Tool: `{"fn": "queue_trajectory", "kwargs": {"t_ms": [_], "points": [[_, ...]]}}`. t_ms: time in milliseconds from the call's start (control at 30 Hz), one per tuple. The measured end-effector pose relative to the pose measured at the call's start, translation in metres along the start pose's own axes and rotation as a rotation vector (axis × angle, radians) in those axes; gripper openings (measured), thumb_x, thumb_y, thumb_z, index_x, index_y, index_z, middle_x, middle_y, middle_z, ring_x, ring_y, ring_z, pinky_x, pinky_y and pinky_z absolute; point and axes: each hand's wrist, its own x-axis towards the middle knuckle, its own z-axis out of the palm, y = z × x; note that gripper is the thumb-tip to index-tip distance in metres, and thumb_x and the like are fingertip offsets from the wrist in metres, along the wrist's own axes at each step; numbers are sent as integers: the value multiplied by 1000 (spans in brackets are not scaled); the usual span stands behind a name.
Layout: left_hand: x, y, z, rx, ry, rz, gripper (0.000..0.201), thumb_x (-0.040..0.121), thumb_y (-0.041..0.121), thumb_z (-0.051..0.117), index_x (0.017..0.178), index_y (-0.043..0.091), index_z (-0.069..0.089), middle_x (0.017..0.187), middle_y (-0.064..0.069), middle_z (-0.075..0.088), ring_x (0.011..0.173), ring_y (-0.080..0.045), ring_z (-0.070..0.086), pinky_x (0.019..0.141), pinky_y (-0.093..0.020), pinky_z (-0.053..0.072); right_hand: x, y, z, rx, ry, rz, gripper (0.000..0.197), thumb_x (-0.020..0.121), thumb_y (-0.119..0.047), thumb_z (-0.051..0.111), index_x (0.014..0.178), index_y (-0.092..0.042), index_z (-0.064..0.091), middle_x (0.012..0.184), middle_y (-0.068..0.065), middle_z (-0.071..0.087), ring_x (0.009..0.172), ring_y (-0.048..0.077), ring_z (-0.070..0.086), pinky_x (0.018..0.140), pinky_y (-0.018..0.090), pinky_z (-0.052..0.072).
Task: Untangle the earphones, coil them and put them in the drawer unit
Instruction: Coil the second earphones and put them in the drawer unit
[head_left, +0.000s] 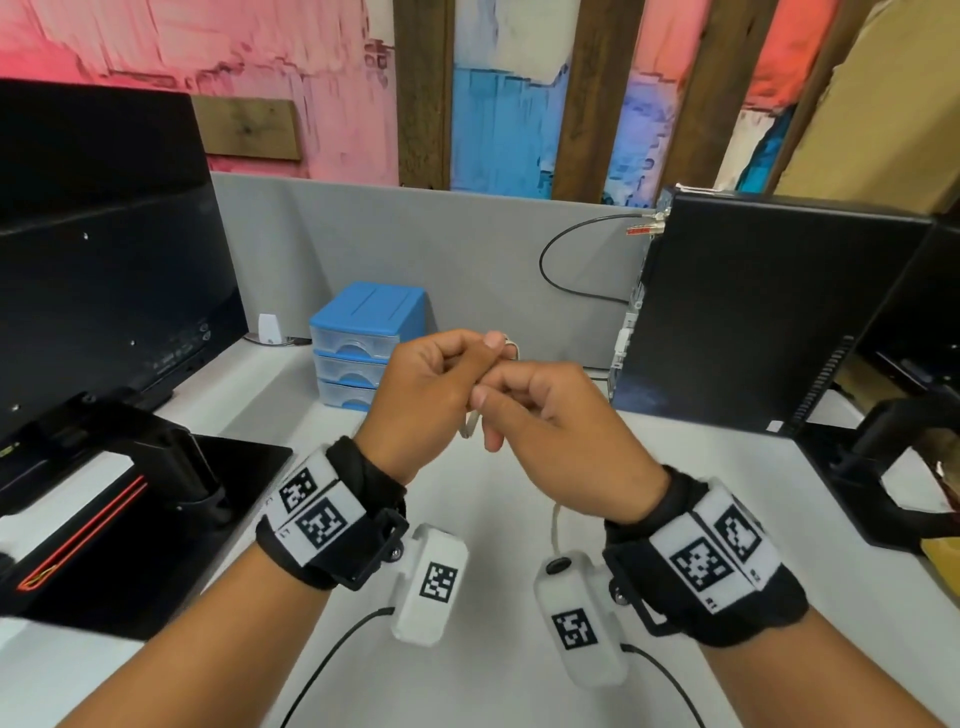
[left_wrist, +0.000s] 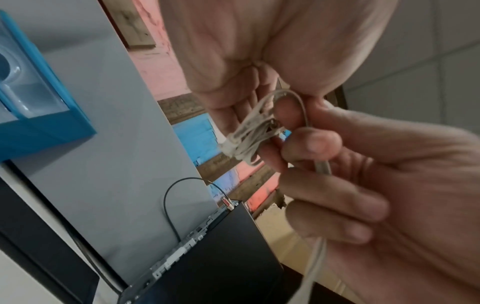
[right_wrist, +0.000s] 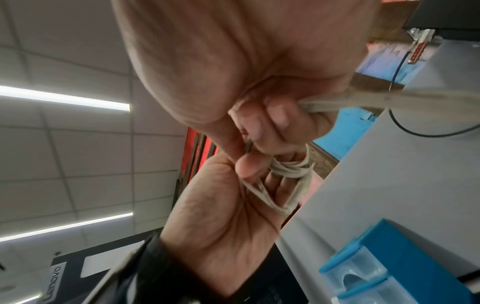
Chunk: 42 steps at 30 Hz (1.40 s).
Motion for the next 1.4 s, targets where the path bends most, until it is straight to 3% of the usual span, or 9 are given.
{"fn": "queue_trajectory", "kwargs": {"t_ms": [433,567,667,767,867,967,1133,1333,1400], "points": [[1,-7,2,-24,12,-17,20,97,19,55,91,11,73,80,-2,72,77,-15,67,77,-30,54,2,5,-4,-52,160,60,31,96,-14,57,66,-14,63,61,-2,62,50,5,49,55,15,40],[1,-8,-1,84,-64,24,31,99,16,53,76,24,72,72,0,69,72,-12,63,76,-31,52,4,1,-13,-82,64,100,23,93,-17,63,71,-13,67,47,-18,53,43,-1,47,50,8,34],[-1,-12,-1,105,-107,41,27,95,25,51,79,11,69,78,-23,66,74,-23,61,78,-42,50,4,-4,-27,-136,-96,159,25,92,-24,67,78,-3,68,45,-10,43,38,4,31,43,13,29],[-2,-12,0,108,-159,38,35,96,27,44,80,3,64,69,-16,63,68,-24,59,79,-49,48,9,-15,-43,-149,-137,151,21,93,-22,66,82,-5,72,49,-6,57,41,4,41,47,13,38],[-1,-5,0,21,-222,18,38,98,29,39,76,10,63,66,-9,57,63,-20,55,76,-39,47,20,-16,-55,-147,-47,111,16,91,-23,67,83,-10,72,68,8,72,55,14,54,59,25,47],[-1,5,-2,-156,-259,-34,36,97,26,41,74,12,65,62,-7,52,59,-19,50,73,-31,50,31,-4,-57,-20,56,89,11,89,-16,70,85,-6,72,59,1,67,47,2,51,50,13,42],[5,20,-13,-420,-122,-100,34,101,18,40,78,6,61,60,-1,49,58,-18,46,66,-24,53,36,42,-42,312,223,218,14,93,-14,64,94,-2,72,55,-2,52,39,6,31,38,17,26],[14,16,-30,-502,14,-79,31,103,20,39,96,4,63,72,-1,59,70,-13,64,78,-24,56,3,66,12,19,87,158,23,98,-22,57,96,-10,77,58,0,56,49,1,48,53,10,40],[14,12,-28,-463,41,-68,29,103,19,39,101,3,64,78,-2,63,77,-14,67,83,-25,56,-7,60,29,-59,6,111,32,100,-28,53,93,-4,73,59,9,57,54,11,51,61,21,48]]}}
